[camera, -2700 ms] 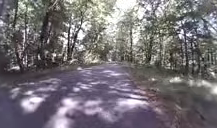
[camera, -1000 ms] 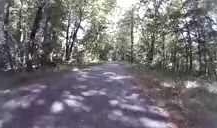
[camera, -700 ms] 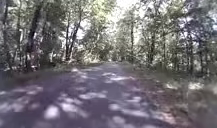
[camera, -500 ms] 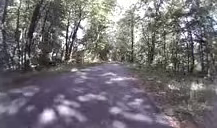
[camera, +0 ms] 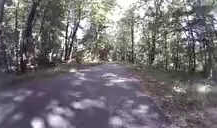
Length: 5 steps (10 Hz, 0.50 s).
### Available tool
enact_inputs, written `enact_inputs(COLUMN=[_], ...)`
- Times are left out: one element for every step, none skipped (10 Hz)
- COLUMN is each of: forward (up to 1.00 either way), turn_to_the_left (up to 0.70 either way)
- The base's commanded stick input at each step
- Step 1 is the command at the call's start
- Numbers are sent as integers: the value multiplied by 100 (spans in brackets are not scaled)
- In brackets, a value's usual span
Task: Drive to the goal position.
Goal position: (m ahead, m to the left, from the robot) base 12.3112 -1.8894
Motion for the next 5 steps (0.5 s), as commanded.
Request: enact_inputs(forward=[45,45,45,45,45], turn_to_the_left=[-12,-1,0,0,0])
